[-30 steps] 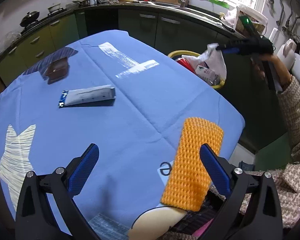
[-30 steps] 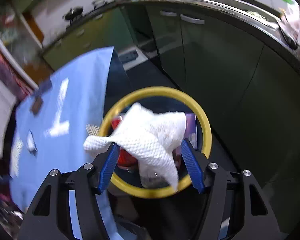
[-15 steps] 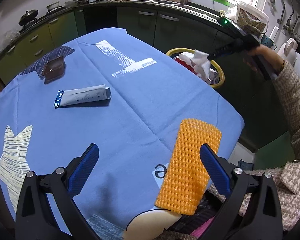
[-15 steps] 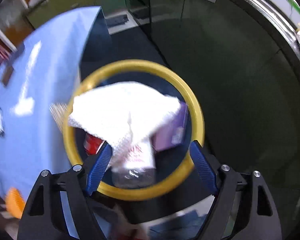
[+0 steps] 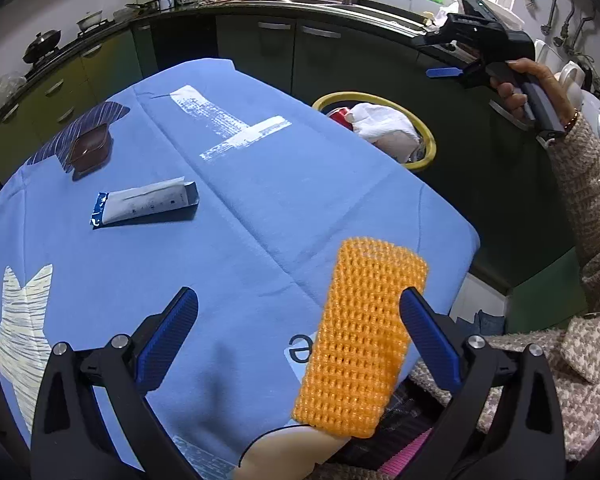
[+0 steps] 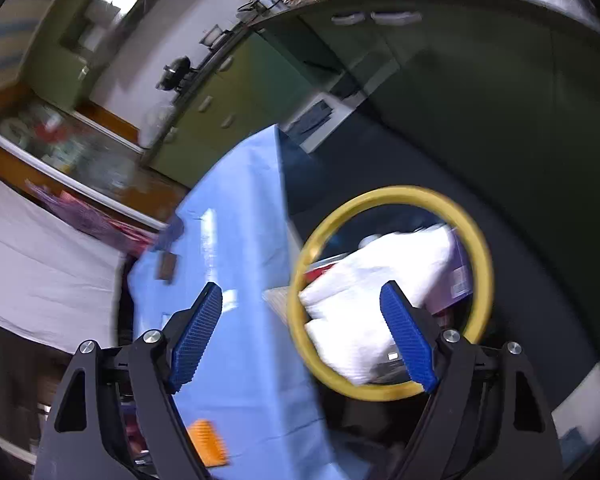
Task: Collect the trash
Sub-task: 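Grasp the orange mesh sleeve with the left gripper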
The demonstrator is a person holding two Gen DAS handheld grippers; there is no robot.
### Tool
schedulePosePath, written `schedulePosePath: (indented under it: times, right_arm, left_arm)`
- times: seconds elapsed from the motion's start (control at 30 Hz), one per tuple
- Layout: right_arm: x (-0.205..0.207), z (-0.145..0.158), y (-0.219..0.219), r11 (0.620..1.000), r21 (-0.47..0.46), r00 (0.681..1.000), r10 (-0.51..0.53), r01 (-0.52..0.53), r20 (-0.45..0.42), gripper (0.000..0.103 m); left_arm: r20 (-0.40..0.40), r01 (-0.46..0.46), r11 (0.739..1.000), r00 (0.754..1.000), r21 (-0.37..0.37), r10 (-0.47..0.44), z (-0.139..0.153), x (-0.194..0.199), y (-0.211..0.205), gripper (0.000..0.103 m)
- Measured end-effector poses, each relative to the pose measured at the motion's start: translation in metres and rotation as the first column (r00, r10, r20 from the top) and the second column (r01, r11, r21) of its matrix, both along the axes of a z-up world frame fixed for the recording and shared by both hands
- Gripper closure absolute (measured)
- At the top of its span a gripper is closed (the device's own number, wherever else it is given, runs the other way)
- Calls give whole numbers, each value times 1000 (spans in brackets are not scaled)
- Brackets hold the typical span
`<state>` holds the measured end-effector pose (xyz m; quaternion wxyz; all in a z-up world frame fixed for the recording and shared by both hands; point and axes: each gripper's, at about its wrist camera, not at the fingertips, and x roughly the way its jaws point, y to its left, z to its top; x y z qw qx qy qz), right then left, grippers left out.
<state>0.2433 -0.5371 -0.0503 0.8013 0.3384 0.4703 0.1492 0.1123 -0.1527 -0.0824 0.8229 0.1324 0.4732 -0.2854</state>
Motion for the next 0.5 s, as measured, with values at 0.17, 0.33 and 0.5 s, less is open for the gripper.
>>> schedulePosePath:
  times: [0.17,0.33,0.5]
  right_arm:
    - [-13,-1,27,996,-18,996,91,-91,2,22]
    - [-37,-6,42,989,10,989,145,-145,24,21]
    - [-58,-9,42,988,21,987,154,-155,37,20]
  left_arm:
    - [-24,70,997,997,16,-70,-11,3,-9,7]
    - [-86,192,981,978,25,-189,-31,3,-29,7]
    - [-123,282,960,952,6,-279,-43,-4,-46,7]
